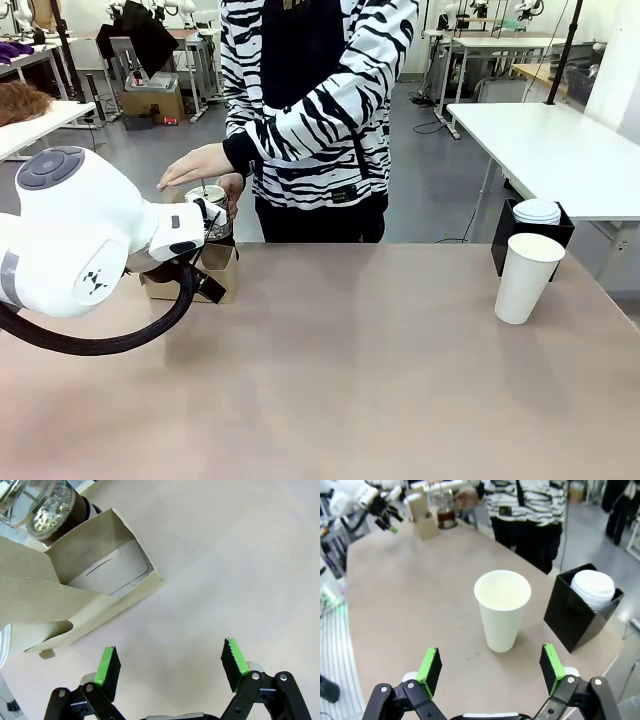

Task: Pour a drink into a cup and package it in a carrier.
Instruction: Pick up the 600 ml Paper Cup and place it in the middle top area of the table.

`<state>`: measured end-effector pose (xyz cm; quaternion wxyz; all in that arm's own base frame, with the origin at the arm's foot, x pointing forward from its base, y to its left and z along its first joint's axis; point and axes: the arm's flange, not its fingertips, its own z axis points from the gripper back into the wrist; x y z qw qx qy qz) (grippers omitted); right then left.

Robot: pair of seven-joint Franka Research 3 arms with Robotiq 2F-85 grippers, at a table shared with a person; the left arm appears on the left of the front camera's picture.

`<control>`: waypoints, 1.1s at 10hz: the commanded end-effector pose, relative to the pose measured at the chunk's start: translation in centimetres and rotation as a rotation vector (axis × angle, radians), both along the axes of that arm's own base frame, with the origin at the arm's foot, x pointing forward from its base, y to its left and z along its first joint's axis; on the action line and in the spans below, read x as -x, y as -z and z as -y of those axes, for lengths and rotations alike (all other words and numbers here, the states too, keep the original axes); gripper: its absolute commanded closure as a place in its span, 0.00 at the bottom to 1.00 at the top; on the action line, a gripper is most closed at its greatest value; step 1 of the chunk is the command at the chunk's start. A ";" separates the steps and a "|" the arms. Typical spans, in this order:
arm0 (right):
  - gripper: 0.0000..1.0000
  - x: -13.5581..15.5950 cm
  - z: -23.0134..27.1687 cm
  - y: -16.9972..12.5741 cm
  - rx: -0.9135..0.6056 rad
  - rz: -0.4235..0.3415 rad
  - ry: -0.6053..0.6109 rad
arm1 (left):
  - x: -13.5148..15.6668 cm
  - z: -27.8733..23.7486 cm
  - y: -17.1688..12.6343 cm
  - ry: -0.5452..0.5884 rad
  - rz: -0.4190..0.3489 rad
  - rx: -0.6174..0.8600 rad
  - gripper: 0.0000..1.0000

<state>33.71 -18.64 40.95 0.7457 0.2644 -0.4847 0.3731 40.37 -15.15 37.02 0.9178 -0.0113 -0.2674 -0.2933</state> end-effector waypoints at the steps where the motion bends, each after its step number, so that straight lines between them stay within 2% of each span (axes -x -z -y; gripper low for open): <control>1: 0.00 -1.8 0.7 5.0 -0.079 0.089 -0.066 | 0.0 0.0 0.0 0.001 0.000 0.001 0.00; 3: 0.00 -2.5 0.0 10.3 -0.183 0.149 -0.070 | 0.0 0.0 0.0 0.001 0.000 0.001 0.00; 6: 0.00 -4.3 -2.4 13.8 -0.249 0.137 -0.058 | 0.0 0.0 0.0 0.001 0.000 0.001 0.00; 7: 0.00 -4.9 -3.2 14.2 -0.273 0.136 -0.057 | 0.0 0.0 0.0 0.001 0.000 0.001 0.00; 8: 0.00 -2.5 -3.6 13.5 -0.260 0.117 -0.055 | 0.0 0.0 0.0 0.001 0.000 0.001 0.00; 11: 0.00 -2.5 -3.6 13.5 -0.260 0.117 -0.055 | 0.0 0.0 0.0 0.001 0.000 0.001 0.00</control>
